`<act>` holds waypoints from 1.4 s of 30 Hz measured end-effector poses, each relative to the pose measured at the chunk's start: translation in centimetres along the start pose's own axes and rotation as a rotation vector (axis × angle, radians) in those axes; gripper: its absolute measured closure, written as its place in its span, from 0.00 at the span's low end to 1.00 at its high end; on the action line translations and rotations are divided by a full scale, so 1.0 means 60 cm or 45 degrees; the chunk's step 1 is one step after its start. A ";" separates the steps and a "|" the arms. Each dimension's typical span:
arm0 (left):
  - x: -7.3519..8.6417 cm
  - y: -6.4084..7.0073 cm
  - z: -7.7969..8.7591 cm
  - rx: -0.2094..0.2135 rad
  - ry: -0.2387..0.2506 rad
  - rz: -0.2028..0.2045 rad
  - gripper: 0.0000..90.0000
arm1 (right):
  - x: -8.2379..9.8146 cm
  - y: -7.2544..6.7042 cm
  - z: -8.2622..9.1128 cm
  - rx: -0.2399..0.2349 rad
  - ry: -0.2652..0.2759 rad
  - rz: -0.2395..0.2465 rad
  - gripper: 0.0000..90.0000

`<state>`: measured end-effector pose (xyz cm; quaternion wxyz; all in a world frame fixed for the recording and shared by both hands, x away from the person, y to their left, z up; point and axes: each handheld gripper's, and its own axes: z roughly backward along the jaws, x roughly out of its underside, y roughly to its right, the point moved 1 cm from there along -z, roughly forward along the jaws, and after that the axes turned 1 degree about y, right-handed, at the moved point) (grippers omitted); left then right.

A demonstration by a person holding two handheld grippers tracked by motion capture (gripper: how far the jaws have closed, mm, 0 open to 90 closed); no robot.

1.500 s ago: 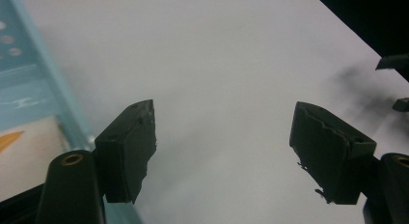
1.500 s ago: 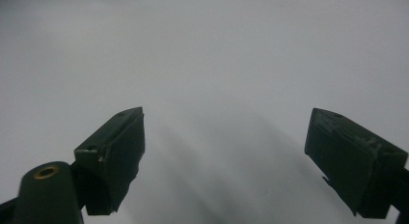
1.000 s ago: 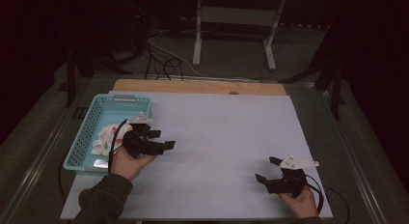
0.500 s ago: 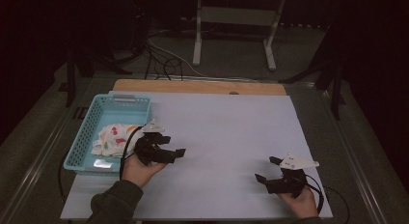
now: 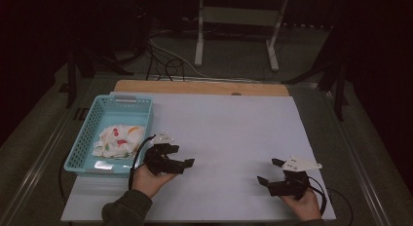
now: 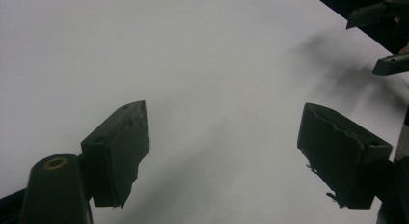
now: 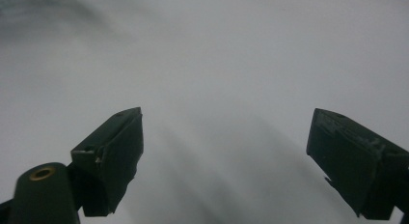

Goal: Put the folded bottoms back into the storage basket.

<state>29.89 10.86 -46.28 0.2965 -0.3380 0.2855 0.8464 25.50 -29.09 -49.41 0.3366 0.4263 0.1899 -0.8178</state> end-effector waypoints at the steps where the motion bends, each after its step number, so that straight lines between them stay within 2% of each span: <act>1: 0.000 0.000 0.000 0.000 0.000 0.000 0.21 | 0.000 0.000 0.000 0.000 0.000 0.000 0.14; 6: 0.013 0.004 -0.011 -0.004 -0.001 0.001 0.19 | 0.001 -0.001 0.001 -0.003 0.010 -0.002 0.14; 17: 0.037 0.010 -0.018 -0.010 0.025 0.010 0.17 | 0.005 -0.003 0.004 -0.006 -0.001 -0.011 0.14; 29: 0.064 0.015 -0.028 -0.055 0.008 -0.019 0.15 | 0.013 -0.002 0.011 0.000 0.000 -0.028 0.14; 42: 0.087 0.016 -0.031 -0.084 0.026 -0.025 0.15 | 0.022 -0.006 0.020 0.005 -0.003 -0.034 0.14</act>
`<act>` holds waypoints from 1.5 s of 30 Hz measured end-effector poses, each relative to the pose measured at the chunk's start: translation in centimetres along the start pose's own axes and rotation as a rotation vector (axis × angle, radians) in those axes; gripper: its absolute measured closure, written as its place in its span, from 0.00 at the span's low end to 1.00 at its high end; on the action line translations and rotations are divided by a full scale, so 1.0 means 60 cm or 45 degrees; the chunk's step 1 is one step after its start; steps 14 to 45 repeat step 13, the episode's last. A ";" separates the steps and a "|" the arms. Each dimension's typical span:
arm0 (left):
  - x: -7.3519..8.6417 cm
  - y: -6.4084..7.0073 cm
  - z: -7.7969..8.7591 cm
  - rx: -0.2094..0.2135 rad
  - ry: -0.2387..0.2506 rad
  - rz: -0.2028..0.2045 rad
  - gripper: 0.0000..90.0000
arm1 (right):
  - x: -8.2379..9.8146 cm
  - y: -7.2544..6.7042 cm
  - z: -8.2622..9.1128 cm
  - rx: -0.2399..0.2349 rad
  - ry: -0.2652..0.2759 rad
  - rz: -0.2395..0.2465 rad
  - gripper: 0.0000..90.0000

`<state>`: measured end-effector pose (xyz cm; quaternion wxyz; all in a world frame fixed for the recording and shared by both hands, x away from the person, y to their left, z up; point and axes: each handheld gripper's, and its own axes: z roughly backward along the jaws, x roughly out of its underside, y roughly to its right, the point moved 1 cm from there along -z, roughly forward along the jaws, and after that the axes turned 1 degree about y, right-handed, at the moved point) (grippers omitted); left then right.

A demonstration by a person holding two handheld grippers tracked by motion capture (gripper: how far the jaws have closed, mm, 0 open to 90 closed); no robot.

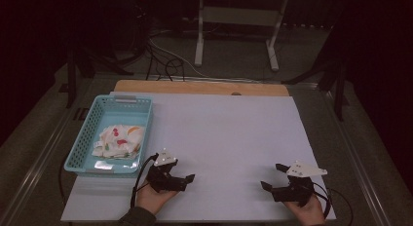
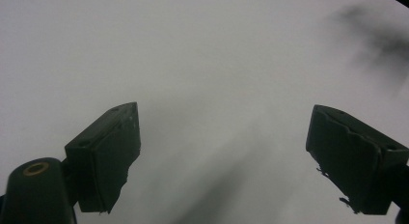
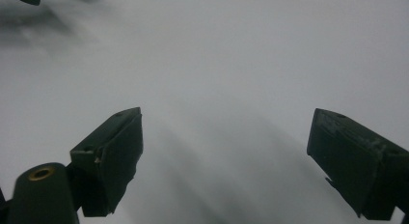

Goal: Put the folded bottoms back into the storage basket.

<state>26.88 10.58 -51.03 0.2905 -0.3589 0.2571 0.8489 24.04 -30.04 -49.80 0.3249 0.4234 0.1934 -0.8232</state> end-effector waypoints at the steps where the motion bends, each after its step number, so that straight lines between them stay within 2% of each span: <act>1: 0.002 0.000 0.000 -0.004 0.002 -0.003 0.15 | 0.001 -0.001 0.000 0.000 0.003 -0.001 0.14; 8: 0.005 0.000 0.001 -0.024 0.010 -0.012 0.14 | 0.007 -0.006 0.002 0.003 -0.015 0.007 0.14; 13: 0.006 0.002 -0.001 -0.034 0.003 -0.031 0.13 | 0.008 -0.008 0.005 -0.005 -0.005 0.009 0.14; 45: 0.006 0.002 -0.001 -0.034 0.003 -0.031 0.13 | 0.008 -0.008 0.005 -0.005 -0.005 0.009 0.14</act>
